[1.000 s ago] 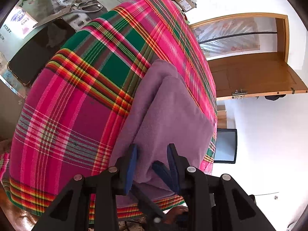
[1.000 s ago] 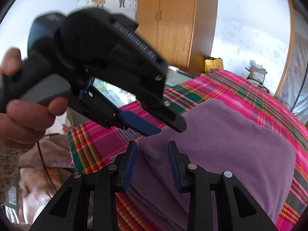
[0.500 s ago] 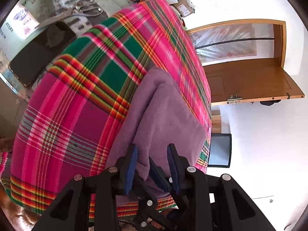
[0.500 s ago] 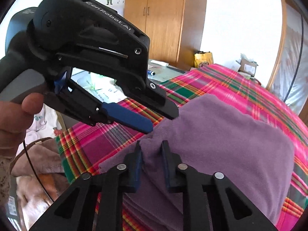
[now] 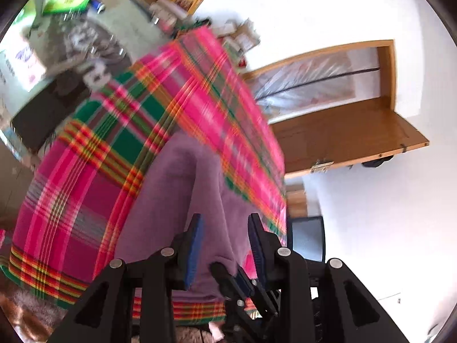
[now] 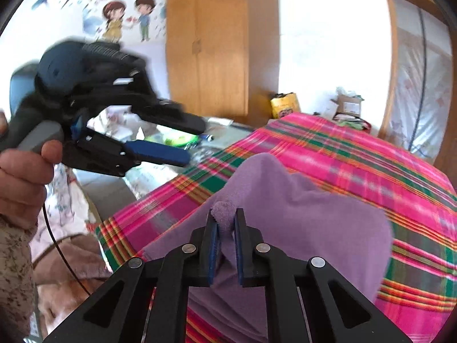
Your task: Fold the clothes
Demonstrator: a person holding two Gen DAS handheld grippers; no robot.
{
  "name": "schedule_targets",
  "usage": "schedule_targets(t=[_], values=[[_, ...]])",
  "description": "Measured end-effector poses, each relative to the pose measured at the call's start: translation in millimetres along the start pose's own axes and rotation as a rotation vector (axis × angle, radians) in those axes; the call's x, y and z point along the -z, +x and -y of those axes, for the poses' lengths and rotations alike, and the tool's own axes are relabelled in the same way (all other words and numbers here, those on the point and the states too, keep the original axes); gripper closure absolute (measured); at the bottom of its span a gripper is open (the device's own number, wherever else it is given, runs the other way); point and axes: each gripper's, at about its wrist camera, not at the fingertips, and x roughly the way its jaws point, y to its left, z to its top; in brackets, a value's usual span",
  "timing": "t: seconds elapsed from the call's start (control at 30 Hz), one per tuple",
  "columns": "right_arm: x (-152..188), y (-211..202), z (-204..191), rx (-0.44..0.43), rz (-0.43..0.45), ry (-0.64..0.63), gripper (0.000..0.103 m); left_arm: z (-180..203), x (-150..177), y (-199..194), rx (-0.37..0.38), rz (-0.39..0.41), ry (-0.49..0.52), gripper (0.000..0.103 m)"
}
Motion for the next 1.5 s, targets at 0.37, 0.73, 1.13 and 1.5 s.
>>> schedule_targets(t=[0.37,0.73,1.13,1.5], values=[[0.8,-71.7,64.8,0.124,0.123,0.119,0.093,20.3,23.3,69.5,-0.055,-0.177,0.03,0.071],[11.7,-109.4,102.2,0.175,0.168,0.182,0.093,36.0,47.0,117.4,-0.092,-0.264,0.054,0.071],[31.3,-152.8,147.8,0.302,0.22,0.264,0.093,41.3,62.8,160.1,-0.125,-0.355,0.074,0.071],[71.8,-181.2,189.8,0.42,0.225,0.376,0.093,44.8,65.6,171.0,-0.134,-0.35,0.087,0.071]])
